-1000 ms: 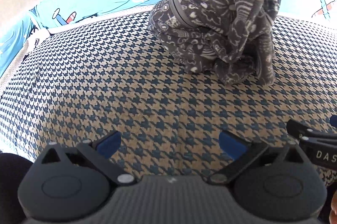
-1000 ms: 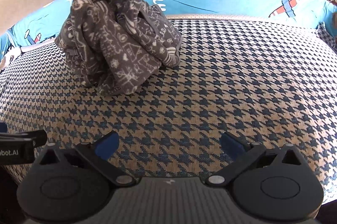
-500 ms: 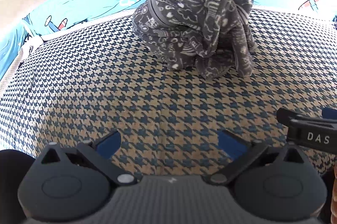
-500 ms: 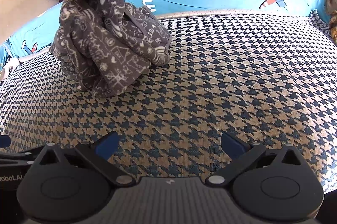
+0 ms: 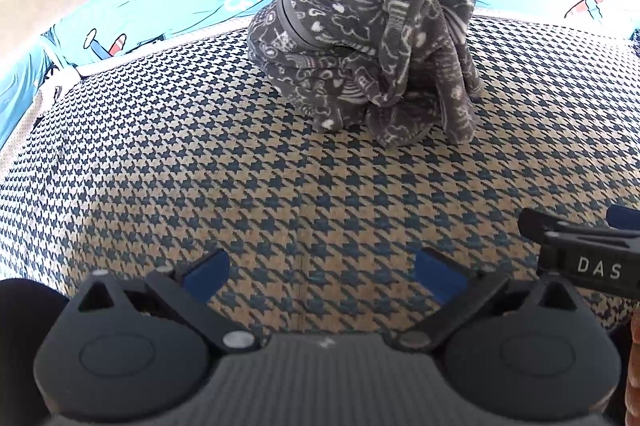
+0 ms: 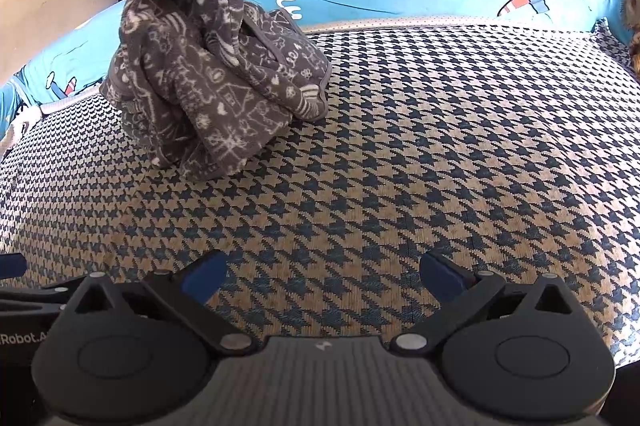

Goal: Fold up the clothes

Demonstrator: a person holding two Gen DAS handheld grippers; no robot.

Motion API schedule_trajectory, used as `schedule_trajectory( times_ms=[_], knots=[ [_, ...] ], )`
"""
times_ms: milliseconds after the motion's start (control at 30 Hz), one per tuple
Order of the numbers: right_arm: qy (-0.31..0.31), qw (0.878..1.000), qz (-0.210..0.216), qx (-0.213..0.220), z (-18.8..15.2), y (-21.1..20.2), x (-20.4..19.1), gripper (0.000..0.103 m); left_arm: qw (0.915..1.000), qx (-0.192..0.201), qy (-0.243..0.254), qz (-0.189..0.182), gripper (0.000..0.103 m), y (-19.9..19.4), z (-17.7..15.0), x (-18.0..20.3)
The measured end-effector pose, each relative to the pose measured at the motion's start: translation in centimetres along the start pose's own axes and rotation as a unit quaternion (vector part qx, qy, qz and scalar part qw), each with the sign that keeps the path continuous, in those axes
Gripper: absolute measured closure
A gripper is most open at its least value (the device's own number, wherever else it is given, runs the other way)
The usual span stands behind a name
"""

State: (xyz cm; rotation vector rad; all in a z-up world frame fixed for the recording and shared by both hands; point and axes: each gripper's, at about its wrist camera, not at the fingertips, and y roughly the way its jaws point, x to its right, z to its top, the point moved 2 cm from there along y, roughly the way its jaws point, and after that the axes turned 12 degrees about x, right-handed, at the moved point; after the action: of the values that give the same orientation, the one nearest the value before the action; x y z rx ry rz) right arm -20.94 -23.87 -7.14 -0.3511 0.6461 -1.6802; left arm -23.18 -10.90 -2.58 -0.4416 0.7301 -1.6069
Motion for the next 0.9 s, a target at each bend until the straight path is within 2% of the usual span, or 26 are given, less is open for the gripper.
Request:
schedule_trajectory(
  times_ms=[200,900],
  knots=[
    [-0.008,1.000,0.002,-0.001,0.0,0.1,-0.3,0.000,1.0000,-0.003,-0.002,-0.004,0.000,1.6,0.7,-2.3],
    [-0.010,1.000,0.008,-0.003,-0.1,0.4,-0.4,0.000,1.0000,0.000,-0.004,0.002,0.000,1.8,0.6,-1.2]
  ],
)
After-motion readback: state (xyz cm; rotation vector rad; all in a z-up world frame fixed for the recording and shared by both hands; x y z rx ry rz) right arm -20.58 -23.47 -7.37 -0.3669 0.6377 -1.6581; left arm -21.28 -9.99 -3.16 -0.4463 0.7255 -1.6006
